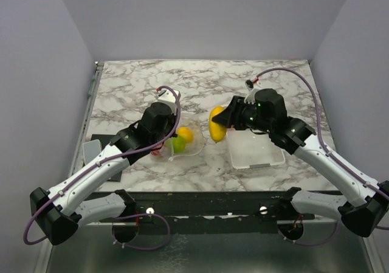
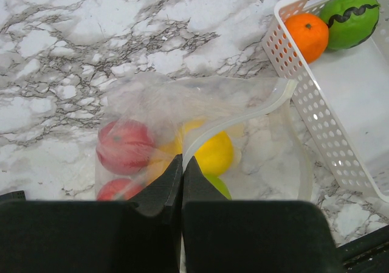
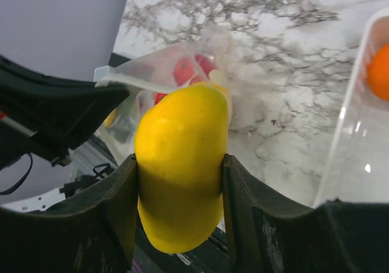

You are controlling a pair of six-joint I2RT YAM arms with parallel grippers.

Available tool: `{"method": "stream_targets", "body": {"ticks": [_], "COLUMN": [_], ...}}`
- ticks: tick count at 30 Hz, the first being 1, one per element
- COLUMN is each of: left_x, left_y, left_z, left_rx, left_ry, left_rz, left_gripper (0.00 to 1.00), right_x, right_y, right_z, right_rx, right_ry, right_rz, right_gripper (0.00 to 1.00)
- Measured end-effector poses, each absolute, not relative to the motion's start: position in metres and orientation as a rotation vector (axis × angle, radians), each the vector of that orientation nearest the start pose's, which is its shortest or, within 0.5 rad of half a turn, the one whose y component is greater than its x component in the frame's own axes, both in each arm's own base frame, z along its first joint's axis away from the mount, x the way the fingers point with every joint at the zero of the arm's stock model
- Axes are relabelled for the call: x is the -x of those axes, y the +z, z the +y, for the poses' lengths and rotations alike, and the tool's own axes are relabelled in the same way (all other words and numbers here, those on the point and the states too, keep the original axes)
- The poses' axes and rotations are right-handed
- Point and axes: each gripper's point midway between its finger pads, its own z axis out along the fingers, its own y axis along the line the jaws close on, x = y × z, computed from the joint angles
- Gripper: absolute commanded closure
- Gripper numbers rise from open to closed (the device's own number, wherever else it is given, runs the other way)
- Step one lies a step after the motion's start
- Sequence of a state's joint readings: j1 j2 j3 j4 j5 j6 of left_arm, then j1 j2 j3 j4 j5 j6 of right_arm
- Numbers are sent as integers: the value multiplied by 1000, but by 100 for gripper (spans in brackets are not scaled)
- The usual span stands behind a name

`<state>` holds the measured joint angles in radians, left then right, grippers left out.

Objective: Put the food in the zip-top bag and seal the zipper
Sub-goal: Place the fake fruit in the zipper food storage bag.

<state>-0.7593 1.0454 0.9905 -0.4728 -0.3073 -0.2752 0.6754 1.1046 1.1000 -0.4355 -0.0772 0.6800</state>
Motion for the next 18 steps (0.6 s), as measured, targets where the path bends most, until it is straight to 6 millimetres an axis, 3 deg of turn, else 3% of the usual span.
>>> {"method": "stream_targets", "body": {"ticks": [9,18], "left_x": [-266,-266], "left_y": [231,231], "left_z": [-194,-194], "left_rx": [-319,-319], "left_ry": [-311,-311], "left_rz": [2062,2062], "left_gripper": [100,100], "right_x": [-228,-226], "right_y": [277,245], "right_z": [307,343], "right_rx": [343,490], "right_ry": [1052,1064], "right_rz": [2146,2241], "right_gripper": [99,99]}}
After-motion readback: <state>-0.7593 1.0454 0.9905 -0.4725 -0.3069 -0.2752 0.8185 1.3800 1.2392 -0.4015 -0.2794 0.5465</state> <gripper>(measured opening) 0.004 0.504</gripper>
